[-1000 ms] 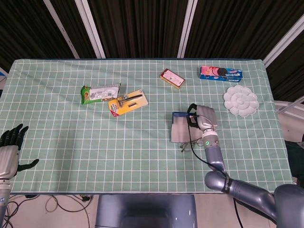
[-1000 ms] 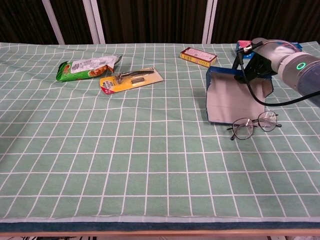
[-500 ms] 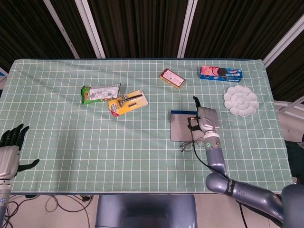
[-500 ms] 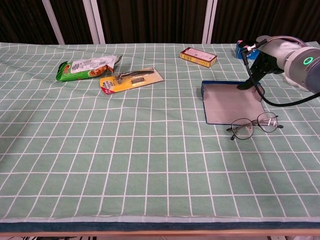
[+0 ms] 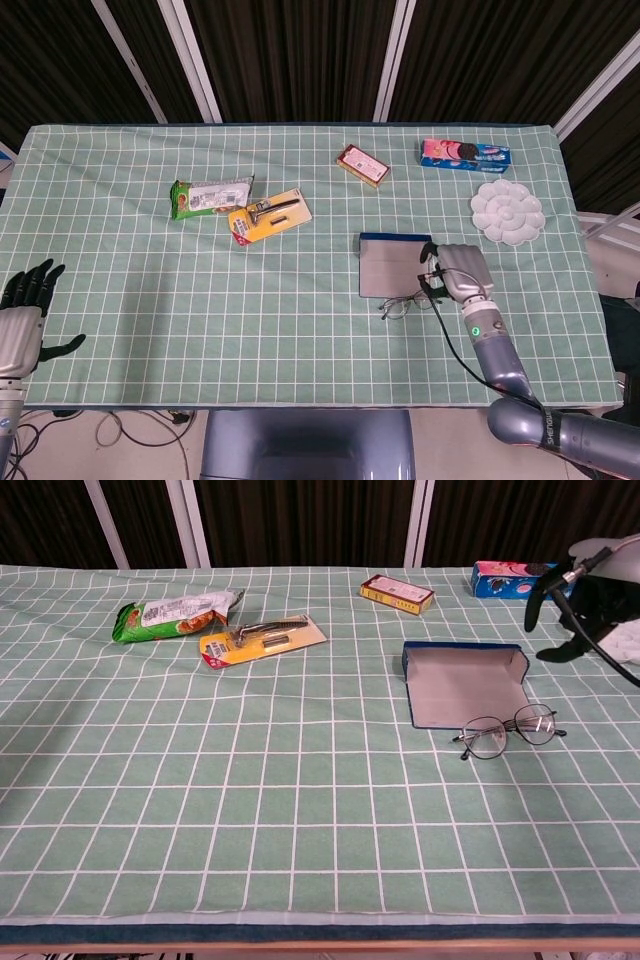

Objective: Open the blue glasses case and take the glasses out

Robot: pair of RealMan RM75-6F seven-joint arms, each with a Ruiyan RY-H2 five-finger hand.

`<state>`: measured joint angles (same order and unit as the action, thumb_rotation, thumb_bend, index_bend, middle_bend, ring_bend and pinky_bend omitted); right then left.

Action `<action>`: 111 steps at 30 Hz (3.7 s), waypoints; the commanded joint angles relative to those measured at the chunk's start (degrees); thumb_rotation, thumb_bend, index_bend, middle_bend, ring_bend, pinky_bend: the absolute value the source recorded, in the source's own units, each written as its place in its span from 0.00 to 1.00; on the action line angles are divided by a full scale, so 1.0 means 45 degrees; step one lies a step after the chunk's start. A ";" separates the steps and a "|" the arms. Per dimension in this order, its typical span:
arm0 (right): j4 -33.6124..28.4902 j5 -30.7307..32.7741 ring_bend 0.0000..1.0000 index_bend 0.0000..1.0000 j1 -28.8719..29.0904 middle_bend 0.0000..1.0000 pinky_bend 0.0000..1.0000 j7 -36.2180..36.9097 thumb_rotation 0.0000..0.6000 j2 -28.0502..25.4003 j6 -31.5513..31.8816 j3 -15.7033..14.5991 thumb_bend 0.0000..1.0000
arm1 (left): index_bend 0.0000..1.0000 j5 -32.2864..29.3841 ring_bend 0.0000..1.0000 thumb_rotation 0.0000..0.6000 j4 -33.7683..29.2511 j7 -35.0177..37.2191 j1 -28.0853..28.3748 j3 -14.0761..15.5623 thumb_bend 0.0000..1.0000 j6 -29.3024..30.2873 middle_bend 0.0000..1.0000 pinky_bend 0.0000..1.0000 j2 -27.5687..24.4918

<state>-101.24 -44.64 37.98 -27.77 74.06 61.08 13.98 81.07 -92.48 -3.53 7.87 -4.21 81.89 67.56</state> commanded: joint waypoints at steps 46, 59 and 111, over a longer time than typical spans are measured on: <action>0.2181 0.0675 0.96 0.47 0.0479 0.92 1.00 0.0540 1.00 0.1832 -0.1432 -0.1395 0.38 | 0.00 0.0079 0.00 1.00 0.0057 0.0167 0.0039 0.0035 0.01 -0.0060 0.00 0.00 -0.0034; 0.2253 0.0626 0.96 0.49 0.0463 0.92 1.00 0.0706 1.00 0.1918 -0.1367 -0.1394 0.40 | 0.00 0.0020 0.00 1.00 0.0004 0.0161 0.0037 0.0027 0.01 -0.0091 0.00 0.00 -0.0056; 0.2143 0.1164 0.96 0.60 0.0456 0.93 1.00 0.0733 1.00 0.2111 -0.0930 -0.0991 0.58 | 0.00 -0.0095 0.00 1.00 -0.0096 0.0347 -0.0018 -0.0040 0.01 -0.0045 0.00 0.00 -0.0089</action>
<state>-91.37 -39.35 39.99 -24.53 83.66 56.70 9.31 80.64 -92.91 -1.97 7.79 -4.39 81.68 67.16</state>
